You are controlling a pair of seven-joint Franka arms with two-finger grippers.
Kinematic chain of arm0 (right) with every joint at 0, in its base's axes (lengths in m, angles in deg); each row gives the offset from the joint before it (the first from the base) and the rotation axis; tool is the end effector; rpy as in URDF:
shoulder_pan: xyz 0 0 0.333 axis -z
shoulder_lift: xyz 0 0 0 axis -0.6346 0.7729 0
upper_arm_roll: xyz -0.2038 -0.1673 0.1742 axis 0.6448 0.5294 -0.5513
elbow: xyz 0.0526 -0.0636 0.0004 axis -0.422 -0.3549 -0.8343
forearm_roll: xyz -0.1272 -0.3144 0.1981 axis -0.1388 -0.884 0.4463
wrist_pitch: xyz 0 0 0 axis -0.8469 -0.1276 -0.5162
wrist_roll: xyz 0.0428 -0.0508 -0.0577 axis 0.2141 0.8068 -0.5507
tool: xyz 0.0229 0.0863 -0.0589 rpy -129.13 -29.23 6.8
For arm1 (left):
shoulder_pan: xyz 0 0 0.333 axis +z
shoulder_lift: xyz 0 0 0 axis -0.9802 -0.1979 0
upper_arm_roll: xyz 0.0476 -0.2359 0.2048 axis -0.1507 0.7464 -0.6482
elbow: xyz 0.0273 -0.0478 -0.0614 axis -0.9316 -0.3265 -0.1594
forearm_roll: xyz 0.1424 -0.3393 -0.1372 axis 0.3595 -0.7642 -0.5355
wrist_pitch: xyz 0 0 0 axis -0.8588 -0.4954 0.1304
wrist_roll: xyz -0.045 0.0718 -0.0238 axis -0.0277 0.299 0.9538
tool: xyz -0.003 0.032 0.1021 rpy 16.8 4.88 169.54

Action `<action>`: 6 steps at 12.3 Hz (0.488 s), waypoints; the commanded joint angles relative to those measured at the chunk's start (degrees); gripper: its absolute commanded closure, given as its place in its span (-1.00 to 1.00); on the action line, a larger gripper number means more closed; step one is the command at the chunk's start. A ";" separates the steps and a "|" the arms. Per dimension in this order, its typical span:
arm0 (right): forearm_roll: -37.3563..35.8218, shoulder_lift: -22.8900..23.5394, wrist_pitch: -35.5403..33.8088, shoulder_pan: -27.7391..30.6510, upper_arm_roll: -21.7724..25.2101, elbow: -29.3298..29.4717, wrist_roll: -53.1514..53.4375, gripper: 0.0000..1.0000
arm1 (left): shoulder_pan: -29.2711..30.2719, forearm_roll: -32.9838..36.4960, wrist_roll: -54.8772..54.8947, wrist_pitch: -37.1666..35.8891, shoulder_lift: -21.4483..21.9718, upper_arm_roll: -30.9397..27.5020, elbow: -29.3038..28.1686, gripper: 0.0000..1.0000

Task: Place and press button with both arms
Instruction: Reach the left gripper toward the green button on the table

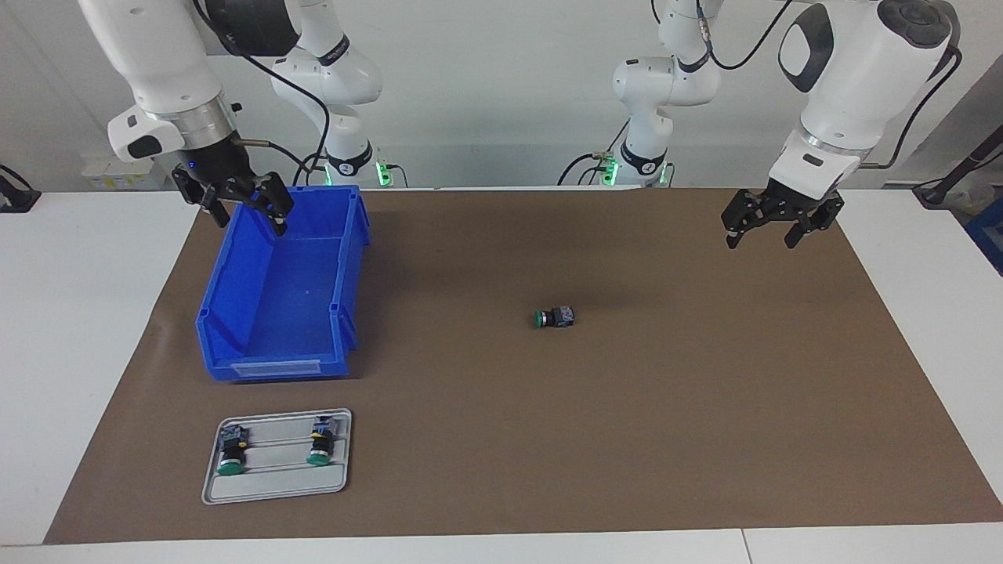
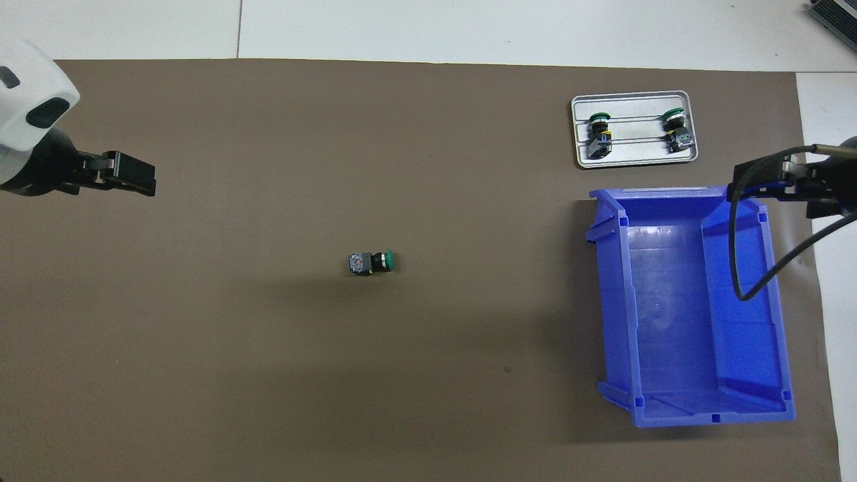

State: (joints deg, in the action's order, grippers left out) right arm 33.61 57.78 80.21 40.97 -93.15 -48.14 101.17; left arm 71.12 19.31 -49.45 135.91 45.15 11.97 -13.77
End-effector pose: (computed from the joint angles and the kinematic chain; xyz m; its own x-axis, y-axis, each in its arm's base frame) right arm 0.5594 0.0186 0.6546 0.9782 -0.2016 0.0490 -0.2012 -0.9795 -0.0140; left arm 0.5809 -0.0758 0.6066 0.9943 -0.0986 0.0403 -0.0990 -0.9950 0.0090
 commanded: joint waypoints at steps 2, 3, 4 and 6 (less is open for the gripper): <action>0.83 0.35 -2.16 0.53 -0.34 -0.13 -6.96 -1.00 | -3.08 -0.96 7.14 5.38 2.94 0.20 -5.57 -1.00; 0.83 0.08 -2.07 0.71 -0.25 -0.76 -7.24 -1.00 | -4.74 -0.96 12.06 8.19 3.90 0.20 -8.46 -1.00; 0.92 0.16 -1.29 1.14 -0.16 -0.59 -7.24 -1.00 | -5.80 -0.96 15.94 10.83 4.87 0.20 -11.36 -1.00; 1.36 0.25 -0.40 1.85 -0.16 -0.50 -7.15 -1.00 | -8.87 -0.96 23.49 14.62 4.97 0.20 -14.63 -1.00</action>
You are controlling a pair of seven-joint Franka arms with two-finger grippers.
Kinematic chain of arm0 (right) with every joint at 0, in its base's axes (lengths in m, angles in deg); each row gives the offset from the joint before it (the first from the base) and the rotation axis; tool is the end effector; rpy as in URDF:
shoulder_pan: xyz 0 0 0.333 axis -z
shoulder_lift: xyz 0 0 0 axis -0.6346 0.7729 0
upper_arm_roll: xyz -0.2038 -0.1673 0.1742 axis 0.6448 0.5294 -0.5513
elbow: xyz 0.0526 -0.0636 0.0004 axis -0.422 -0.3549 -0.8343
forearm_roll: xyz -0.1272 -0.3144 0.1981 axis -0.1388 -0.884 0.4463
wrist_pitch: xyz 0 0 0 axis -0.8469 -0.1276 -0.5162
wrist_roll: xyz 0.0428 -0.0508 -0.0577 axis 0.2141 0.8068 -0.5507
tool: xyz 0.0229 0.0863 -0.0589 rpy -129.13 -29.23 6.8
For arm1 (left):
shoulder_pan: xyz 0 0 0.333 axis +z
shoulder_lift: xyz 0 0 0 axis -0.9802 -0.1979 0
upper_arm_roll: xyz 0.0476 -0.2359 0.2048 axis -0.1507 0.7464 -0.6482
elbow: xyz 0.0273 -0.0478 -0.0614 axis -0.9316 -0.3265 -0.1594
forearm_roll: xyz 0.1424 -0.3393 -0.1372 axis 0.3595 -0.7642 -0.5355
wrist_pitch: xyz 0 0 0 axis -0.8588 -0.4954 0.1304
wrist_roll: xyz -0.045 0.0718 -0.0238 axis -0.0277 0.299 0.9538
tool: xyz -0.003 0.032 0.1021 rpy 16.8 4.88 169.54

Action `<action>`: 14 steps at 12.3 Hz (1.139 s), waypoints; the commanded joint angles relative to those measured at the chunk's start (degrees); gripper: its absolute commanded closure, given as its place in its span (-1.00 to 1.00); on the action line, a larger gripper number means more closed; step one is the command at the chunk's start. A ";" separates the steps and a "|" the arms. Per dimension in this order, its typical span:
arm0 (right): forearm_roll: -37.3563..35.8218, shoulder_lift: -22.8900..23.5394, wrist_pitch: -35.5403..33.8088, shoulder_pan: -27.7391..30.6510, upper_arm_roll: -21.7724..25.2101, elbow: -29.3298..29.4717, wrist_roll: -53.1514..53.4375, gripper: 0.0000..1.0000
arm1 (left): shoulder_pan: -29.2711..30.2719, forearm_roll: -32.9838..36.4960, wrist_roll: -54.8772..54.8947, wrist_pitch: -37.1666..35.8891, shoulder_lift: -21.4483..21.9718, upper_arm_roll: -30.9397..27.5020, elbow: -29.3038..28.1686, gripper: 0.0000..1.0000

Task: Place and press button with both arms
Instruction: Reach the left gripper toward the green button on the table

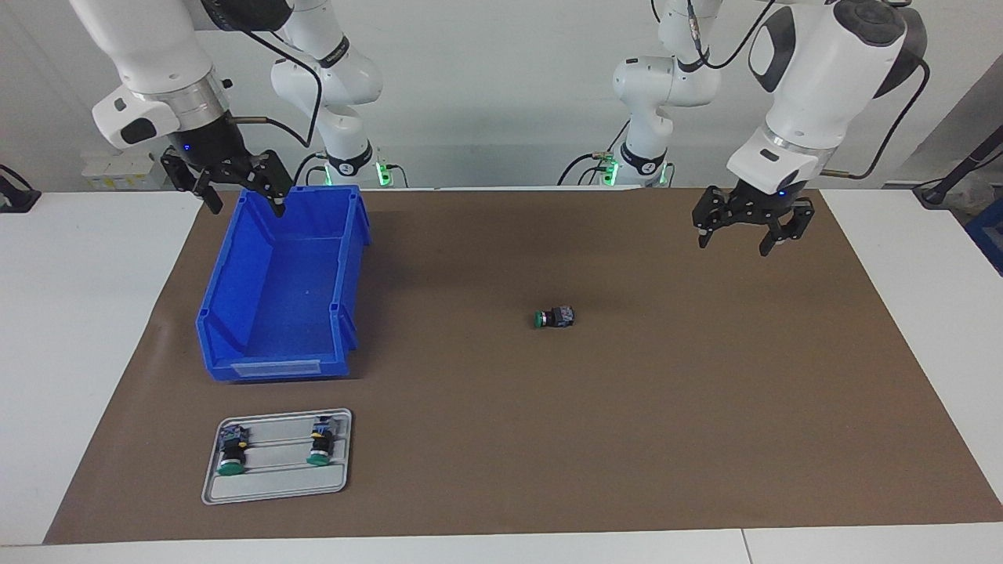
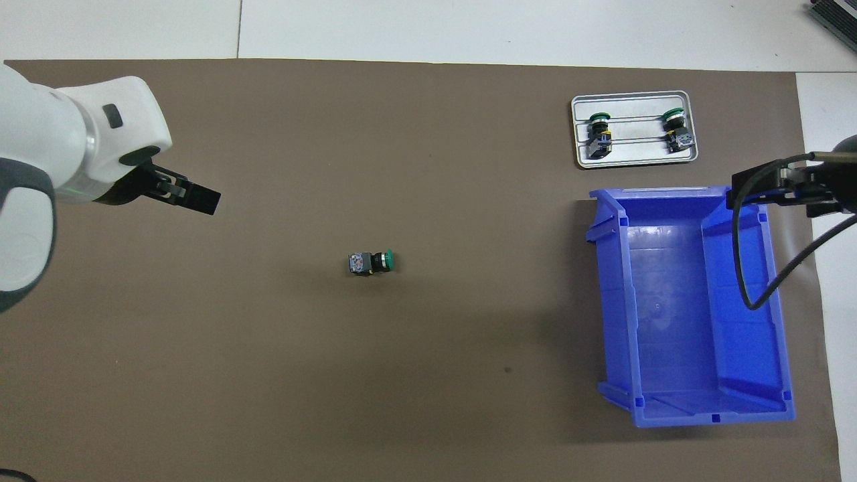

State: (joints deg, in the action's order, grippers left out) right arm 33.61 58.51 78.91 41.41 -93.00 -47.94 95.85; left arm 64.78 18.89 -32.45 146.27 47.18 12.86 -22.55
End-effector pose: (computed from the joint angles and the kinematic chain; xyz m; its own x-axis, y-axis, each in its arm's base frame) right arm 0.5613 0.0127 0.6470 0.9926 -0.1201 0.0184 -0.1200 -0.9928 -0.0055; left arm 0.5673 -0.1487 0.5703 0.8632 -0.4940 0.1038 -0.4955 -0.8685 -0.0123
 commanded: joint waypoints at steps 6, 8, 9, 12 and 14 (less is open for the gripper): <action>1.54 -0.21 5.73 0.61 -0.67 -1.14 -1.57 -1.00 | -13.43 -0.53 17.43 9.71 -4.26 -0.69 -6.04 -1.00; 1.54 -0.13 5.74 0.44 -0.85 -1.05 -1.30 -1.00 | -15.89 0.08 19.36 10.60 -4.88 -0.86 -6.30 -1.00; 1.54 -0.21 5.56 0.43 -0.93 -1.14 -1.30 -1.00 | -16.69 0.17 20.42 10.77 -5.23 -0.86 -7.17 -1.00; 1.54 -1.53 4.07 0.43 -0.94 -1.14 -1.30 -1.00 | -19.49 0.52 22.10 11.74 -7.86 -1.04 -7.62 -1.00; 1.62 -1.71 2.23 0.44 -0.94 -1.14 -1.30 -1.00 | -22.39 6.02 22.10 12.27 -11.37 -0.86 -7.54 -1.00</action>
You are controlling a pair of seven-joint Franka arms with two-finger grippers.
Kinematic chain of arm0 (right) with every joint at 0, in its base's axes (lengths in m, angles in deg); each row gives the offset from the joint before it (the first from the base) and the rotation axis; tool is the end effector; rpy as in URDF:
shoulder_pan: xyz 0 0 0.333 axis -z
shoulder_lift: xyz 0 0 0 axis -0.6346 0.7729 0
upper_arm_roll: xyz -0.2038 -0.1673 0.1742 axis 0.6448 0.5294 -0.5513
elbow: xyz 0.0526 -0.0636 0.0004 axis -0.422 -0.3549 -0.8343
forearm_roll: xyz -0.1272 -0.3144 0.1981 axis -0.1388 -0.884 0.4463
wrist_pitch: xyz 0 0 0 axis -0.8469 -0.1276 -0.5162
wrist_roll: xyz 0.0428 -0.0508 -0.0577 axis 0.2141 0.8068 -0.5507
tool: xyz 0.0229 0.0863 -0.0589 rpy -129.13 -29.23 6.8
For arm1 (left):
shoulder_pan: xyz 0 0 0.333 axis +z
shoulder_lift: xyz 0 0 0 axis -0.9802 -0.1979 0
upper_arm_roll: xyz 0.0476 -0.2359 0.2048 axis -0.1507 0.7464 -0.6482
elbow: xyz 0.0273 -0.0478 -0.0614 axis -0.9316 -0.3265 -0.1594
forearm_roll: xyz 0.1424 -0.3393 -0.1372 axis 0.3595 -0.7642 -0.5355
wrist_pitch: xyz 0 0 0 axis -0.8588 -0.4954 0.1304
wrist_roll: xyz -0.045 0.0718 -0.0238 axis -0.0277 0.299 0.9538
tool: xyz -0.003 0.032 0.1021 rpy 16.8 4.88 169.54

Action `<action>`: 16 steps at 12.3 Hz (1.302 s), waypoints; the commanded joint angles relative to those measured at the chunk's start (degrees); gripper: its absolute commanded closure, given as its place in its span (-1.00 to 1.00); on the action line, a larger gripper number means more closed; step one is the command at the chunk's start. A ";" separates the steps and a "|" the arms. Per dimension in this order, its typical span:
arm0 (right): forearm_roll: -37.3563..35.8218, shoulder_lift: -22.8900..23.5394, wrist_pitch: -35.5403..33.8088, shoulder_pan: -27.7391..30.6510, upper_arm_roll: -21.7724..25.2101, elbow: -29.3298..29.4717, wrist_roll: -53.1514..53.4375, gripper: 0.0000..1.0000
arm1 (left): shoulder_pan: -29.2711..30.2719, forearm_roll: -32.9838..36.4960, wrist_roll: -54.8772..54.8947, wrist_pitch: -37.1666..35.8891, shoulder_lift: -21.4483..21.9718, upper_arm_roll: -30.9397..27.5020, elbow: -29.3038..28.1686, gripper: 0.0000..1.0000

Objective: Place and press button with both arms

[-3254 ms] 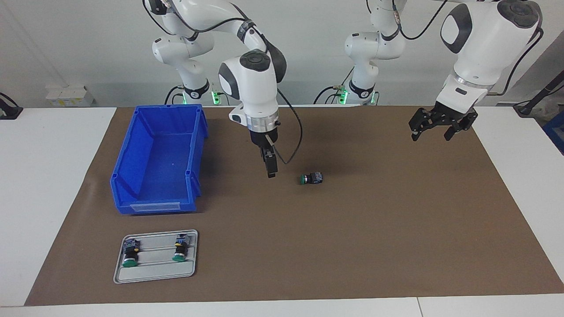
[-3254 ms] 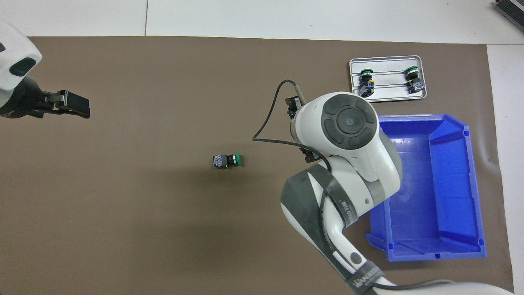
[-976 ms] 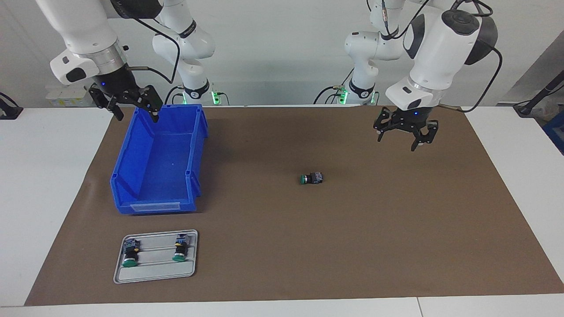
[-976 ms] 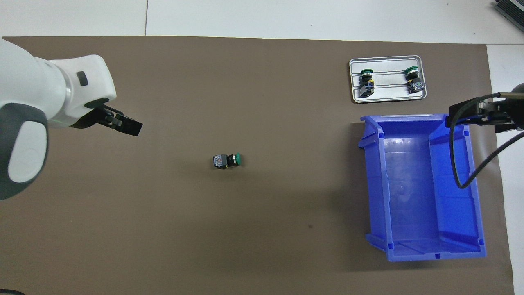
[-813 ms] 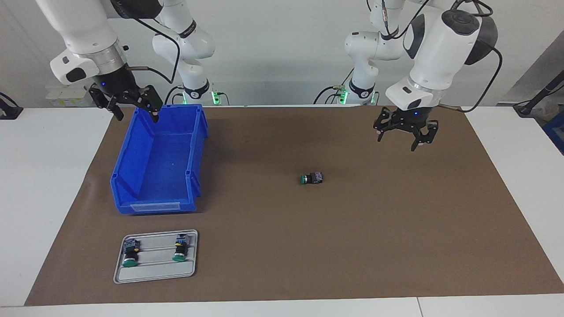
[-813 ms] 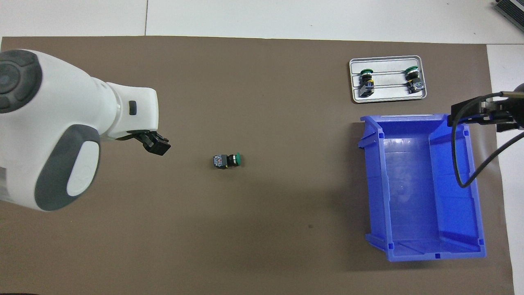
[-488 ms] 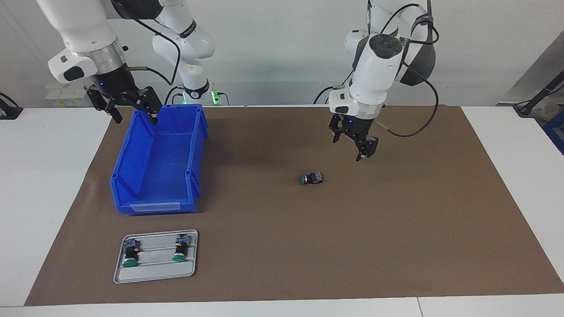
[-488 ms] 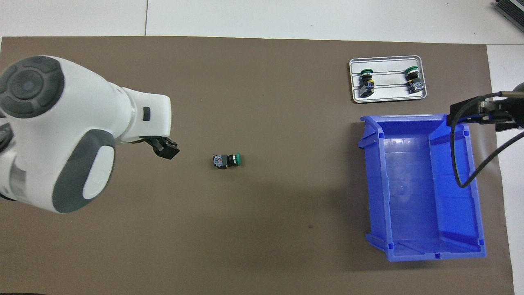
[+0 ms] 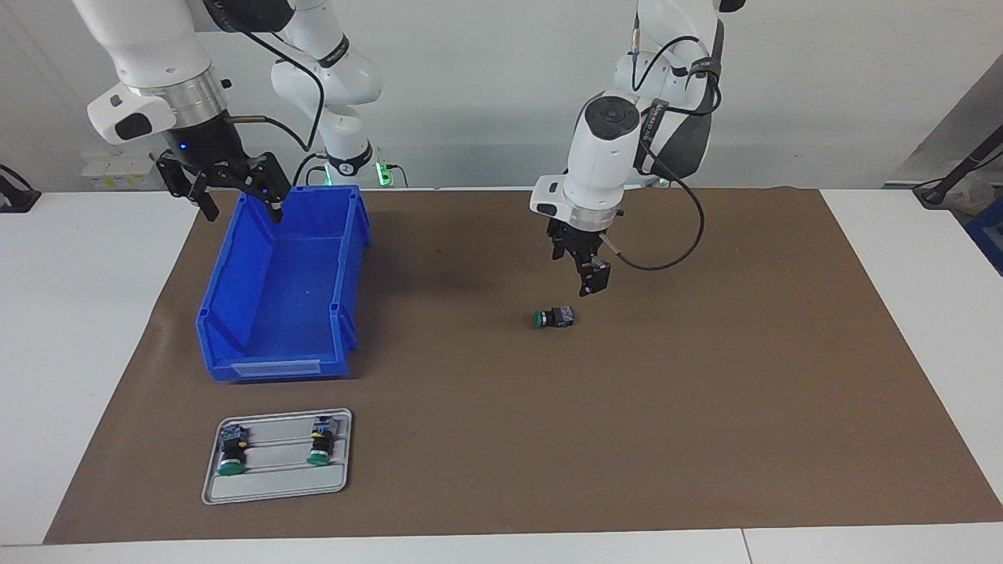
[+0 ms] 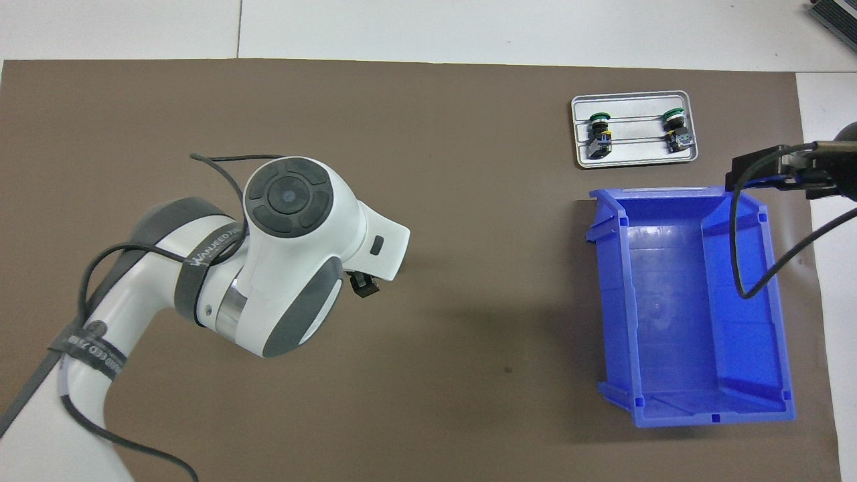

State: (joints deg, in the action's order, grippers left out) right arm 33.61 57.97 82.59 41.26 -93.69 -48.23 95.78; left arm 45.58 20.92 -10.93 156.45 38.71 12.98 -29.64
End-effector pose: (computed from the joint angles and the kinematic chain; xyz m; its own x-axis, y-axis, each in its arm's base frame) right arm 0.5646 0.0211 0.6559 0.9908 -0.1046 0.0863 -0.1037 -0.9945 -0.0149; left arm 0.5101 -0.3408 0.4380 0.3217 -0.9468 -0.0015 -0.9467 -0.3217 -0.0182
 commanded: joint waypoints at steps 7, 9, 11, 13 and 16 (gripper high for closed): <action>1.71 -2.04 -3.93 -3.45 3.09 -1.81 -1.76 -1.00 | -5.05 4.38 0.49 11.14 -7.22 -0.98 -4.92 -1.00; 2.23 -2.66 -3.49 -3.81 4.06 -3.14 -2.20 -1.00 | -5.05 4.82 0.58 12.54 -7.13 -0.98 -7.20 -1.00; 3.20 -2.66 -3.66 -3.63 4.24 -3.57 -2.46 -1.00 | -5.05 4.82 0.66 15.61 -7.48 -0.98 -8.70 -1.00; 3.20 -2.58 -3.58 -3.10 4.33 -3.93 -2.55 -1.00 | -5.58 4.82 0.58 16.68 -7.39 -0.98 -9.76 -1.00; 3.12 -2.13 -3.40 -2.93 4.33 -4.37 -2.20 -1.00 | -5.67 4.82 0.58 17.30 -7.39 -0.98 -10.38 -1.00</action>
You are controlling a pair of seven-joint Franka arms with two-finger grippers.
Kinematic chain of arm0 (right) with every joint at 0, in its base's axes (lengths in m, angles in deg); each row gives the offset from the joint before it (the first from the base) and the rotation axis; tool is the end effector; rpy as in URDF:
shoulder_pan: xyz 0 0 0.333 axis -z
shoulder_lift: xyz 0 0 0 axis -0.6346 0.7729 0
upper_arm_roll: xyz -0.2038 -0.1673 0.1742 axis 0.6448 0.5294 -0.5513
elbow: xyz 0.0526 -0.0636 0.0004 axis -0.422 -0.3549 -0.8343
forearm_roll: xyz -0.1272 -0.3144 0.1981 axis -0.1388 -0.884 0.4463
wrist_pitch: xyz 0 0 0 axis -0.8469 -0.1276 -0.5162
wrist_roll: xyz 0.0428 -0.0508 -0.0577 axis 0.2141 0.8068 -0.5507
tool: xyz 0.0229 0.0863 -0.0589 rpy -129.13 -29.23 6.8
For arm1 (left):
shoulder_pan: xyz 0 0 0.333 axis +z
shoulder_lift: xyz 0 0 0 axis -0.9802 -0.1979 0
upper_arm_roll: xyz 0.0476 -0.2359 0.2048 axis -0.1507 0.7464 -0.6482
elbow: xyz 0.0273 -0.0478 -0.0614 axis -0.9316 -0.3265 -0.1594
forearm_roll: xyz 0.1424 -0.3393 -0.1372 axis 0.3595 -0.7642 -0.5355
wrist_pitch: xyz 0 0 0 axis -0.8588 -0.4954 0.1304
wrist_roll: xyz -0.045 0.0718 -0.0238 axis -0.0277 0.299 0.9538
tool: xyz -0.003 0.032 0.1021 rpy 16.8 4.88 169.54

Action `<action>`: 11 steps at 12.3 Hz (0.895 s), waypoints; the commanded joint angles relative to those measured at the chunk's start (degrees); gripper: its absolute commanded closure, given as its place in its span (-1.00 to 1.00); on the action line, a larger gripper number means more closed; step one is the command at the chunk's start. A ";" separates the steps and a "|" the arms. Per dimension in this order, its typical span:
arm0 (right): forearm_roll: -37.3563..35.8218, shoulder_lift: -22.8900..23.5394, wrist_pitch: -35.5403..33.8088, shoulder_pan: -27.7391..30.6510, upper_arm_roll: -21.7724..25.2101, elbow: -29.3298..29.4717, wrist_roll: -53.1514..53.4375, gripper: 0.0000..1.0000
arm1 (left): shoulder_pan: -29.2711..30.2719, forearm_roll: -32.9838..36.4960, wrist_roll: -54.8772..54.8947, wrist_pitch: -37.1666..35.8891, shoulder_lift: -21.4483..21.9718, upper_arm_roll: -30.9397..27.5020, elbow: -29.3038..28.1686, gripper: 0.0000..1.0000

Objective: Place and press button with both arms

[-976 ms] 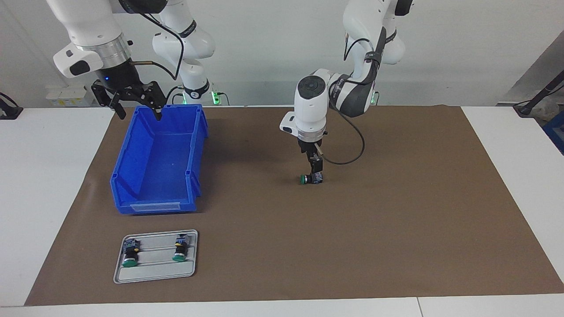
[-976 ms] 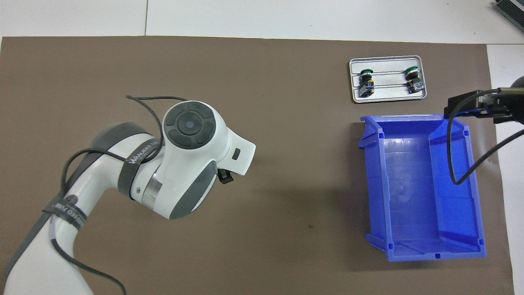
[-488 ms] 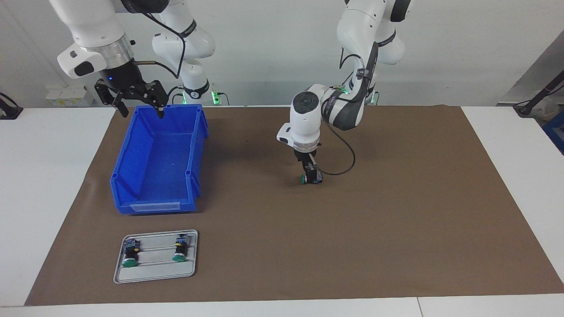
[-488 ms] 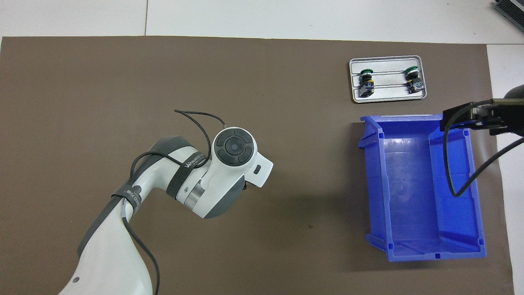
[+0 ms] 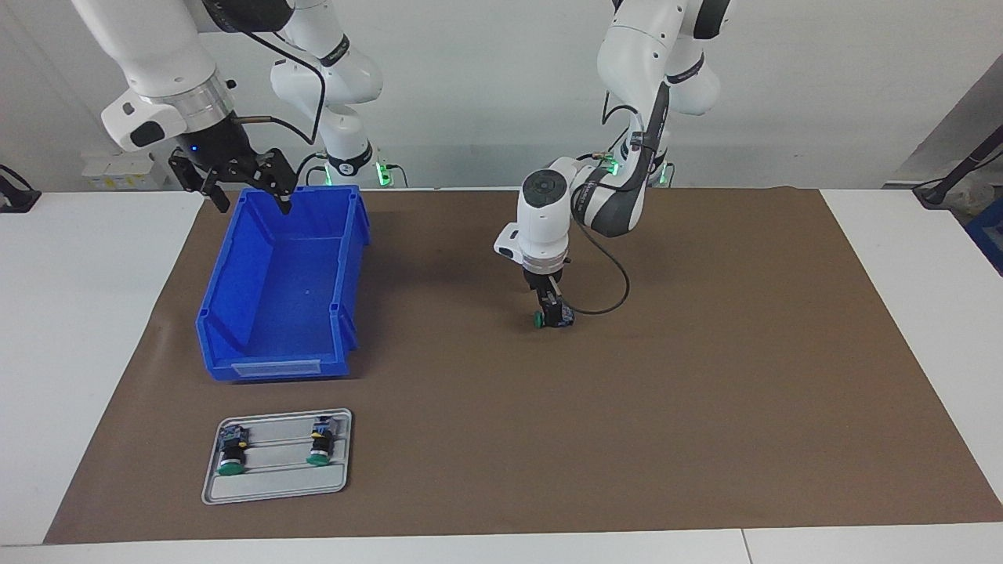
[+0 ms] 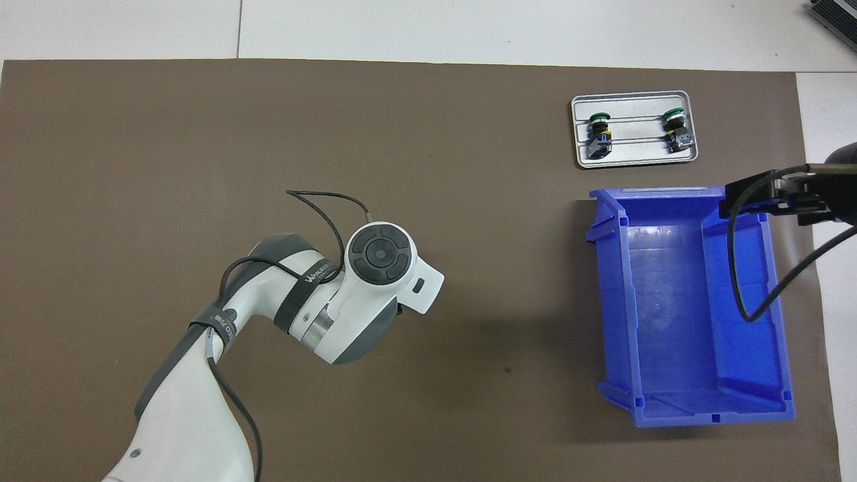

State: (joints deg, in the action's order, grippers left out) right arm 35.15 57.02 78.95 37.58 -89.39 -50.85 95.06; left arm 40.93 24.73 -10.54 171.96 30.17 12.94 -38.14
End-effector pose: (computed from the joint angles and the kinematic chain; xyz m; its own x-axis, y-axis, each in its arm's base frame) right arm 0.5529 0.0182 0.6378 0.9948 -0.1013 -0.0086 -0.1015 -0.9945 -0.0267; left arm 0.4801 -0.3788 0.3028 0.1919 -0.9801 -0.0510 -0.9811 -0.1901 -0.0366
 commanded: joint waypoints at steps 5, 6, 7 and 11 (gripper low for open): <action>1.58 -1.53 0.41 -0.30 -0.06 -2.62 -1.13 -1.00 | -0.93 0.92 -2.10 8.20 1.05 -1.04 -4.69 -1.00; 1.49 -1.70 0.42 -0.22 -0.06 -3.32 -1.13 -1.00 | -1.02 0.92 -2.18 8.11 1.14 -1.04 -4.86 -1.00; 1.49 -1.71 0.59 -0.13 -0.06 -3.33 -1.05 -1.00 | -1.02 0.92 -2.19 8.29 1.14 -1.12 -5.21 -1.00; 1.58 -1.71 0.77 -0.21 -0.15 -3.24 -1.31 -1.00 | -0.58 0.92 -2.63 9.69 1.05 -1.21 -5.30 -0.78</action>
State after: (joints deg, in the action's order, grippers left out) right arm 35.20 56.95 79.05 37.30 -89.53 -52.18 95.06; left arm 40.83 24.74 -11.93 179.80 30.17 12.51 -41.72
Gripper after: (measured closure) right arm 0.000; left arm 0.048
